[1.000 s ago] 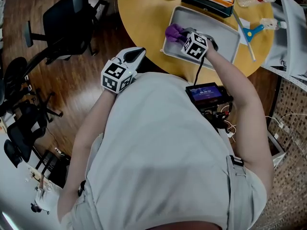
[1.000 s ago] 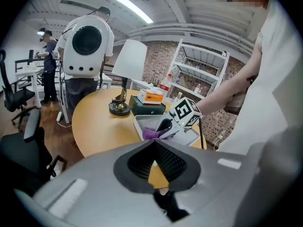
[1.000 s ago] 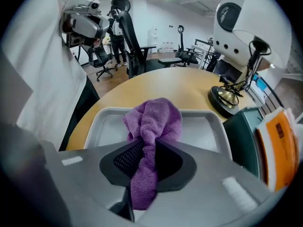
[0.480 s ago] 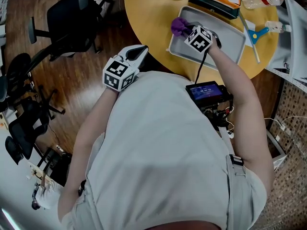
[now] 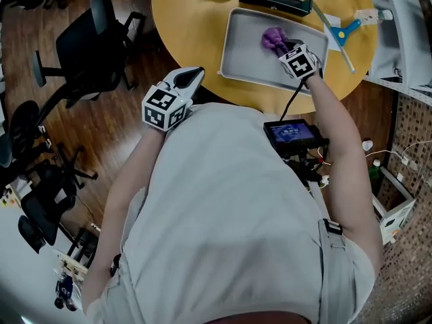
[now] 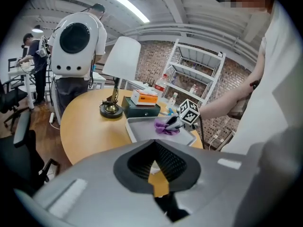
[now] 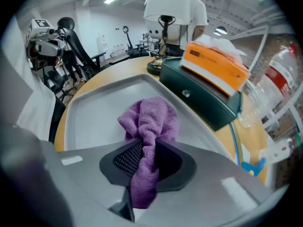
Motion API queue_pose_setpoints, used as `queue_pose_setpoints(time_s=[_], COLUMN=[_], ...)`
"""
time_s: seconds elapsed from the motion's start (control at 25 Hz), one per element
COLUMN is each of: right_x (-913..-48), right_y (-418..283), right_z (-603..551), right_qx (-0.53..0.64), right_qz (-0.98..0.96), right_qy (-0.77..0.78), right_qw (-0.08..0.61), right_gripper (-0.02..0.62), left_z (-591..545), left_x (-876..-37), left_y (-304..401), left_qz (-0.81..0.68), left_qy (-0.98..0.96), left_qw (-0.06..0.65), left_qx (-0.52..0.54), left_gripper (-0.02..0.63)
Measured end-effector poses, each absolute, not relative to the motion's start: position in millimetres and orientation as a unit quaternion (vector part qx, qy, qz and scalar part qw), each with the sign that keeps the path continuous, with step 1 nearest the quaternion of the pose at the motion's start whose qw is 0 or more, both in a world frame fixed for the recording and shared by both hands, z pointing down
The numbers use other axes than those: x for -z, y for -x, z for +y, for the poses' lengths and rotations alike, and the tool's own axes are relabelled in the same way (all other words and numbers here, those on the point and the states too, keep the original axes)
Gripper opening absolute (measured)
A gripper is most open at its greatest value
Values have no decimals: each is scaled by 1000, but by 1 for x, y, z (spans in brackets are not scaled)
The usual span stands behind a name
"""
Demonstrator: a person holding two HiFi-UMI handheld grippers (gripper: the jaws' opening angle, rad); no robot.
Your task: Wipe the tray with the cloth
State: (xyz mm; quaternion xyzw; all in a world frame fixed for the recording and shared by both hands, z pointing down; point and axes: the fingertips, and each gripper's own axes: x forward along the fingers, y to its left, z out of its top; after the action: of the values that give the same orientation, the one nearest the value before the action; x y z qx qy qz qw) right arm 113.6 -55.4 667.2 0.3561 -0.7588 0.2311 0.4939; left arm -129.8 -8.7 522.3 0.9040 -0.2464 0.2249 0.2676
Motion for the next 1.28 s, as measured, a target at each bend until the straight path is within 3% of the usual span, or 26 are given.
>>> queue_pose_setpoints(time_s=[0.44,1.12,1.28], right_x=[-674,-665,-662], right_y=[-240,-289,-271], right_z=[-9,-56,-71], right_qx=[-299,-314,-314], right_qz=[-687,-641,-631], right_qy=[-460,-503,-503], right_qw=[477,489,500], right_gripper=[75,78,66], left_z=[-1,3,8], left_x=[-523,-527,-533], left_y=[68,76,91], left_qz=[-193,-227,-242], left_qy=[-915,-899,-893], left_qw=[261,276,286], left_qx=[-238,-252,-250], left_gripper=[0,0,0])
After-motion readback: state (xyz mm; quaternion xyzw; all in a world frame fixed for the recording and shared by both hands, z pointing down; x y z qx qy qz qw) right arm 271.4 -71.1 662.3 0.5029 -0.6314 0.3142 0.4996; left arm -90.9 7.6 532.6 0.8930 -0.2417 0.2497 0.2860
